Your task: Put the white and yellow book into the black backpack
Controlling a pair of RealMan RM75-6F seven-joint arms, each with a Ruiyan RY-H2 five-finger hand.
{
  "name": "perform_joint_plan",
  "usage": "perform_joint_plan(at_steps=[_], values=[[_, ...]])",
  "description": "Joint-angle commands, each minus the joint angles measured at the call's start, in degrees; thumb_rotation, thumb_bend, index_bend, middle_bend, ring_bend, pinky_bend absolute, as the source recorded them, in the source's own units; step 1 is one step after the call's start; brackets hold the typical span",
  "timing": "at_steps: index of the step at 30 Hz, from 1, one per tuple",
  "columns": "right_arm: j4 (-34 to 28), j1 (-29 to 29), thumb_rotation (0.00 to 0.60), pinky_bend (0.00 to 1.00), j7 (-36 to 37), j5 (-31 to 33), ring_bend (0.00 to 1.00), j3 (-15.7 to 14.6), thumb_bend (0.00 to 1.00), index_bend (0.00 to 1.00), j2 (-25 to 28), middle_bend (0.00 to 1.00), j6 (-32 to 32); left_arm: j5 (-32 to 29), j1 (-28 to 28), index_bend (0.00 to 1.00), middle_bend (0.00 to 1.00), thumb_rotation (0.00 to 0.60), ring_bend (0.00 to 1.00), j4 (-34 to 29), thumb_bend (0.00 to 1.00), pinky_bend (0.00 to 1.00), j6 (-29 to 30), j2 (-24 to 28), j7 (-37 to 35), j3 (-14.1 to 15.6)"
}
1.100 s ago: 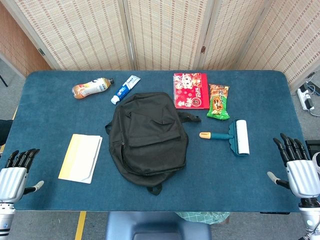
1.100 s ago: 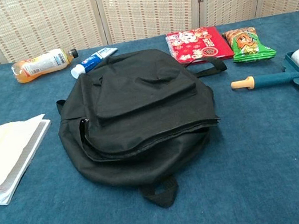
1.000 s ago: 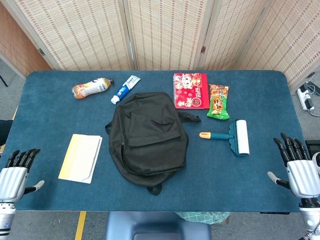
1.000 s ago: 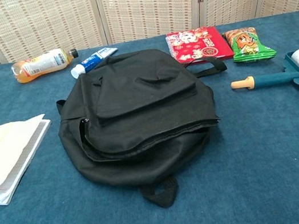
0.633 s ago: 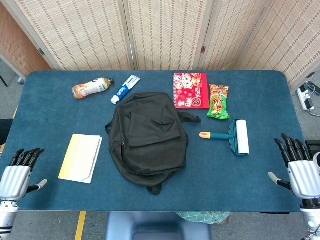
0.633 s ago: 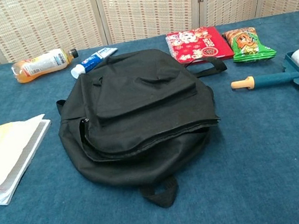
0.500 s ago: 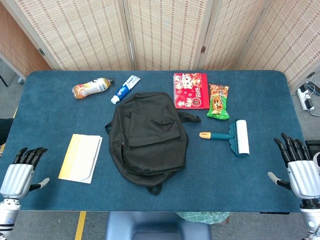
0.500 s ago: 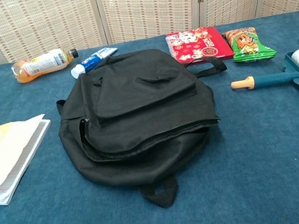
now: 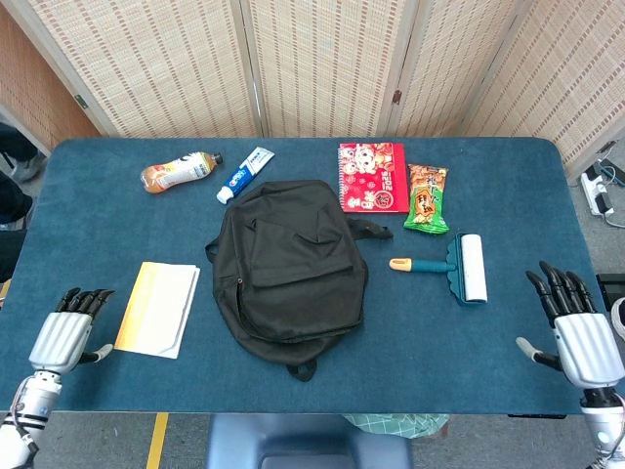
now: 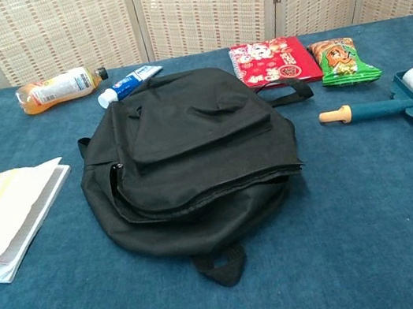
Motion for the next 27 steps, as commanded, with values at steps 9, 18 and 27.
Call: perform_joint_plan(at_steps=[9,18,27], values=[[-0.45,0.38,0.6,0.06,-0.02,-0.74,0.06,-0.37,0.13,0.0,-0.25,0.02,-0.33,-3.02,-3.14,0.18,0.2,0.6,0.19,6.56,0.2,0.14,-4.85,-5.17,3.36,-0.41],[-0.76,-0.02,0.6,0.06,0.0,-0.39,0.06,-0.57,0.13,0.0,-0.2,0.02,-0.11,-5.03,-4.05,0.18,0.2,0.6,0.19,10.27,0.2,0.14,-7.19,-7.09,4.73,-0.34],[-1.15,0.14,0.6,0.06,0.08,-0.57,0.06,-0.63,0.13,0.0,-0.19,0.02,-0.29,-4.11,-4.61,0.18,0.2,0.6,0.19,9.18,0.2,0.14,-7.23,-7.35,3.94,0.36]])
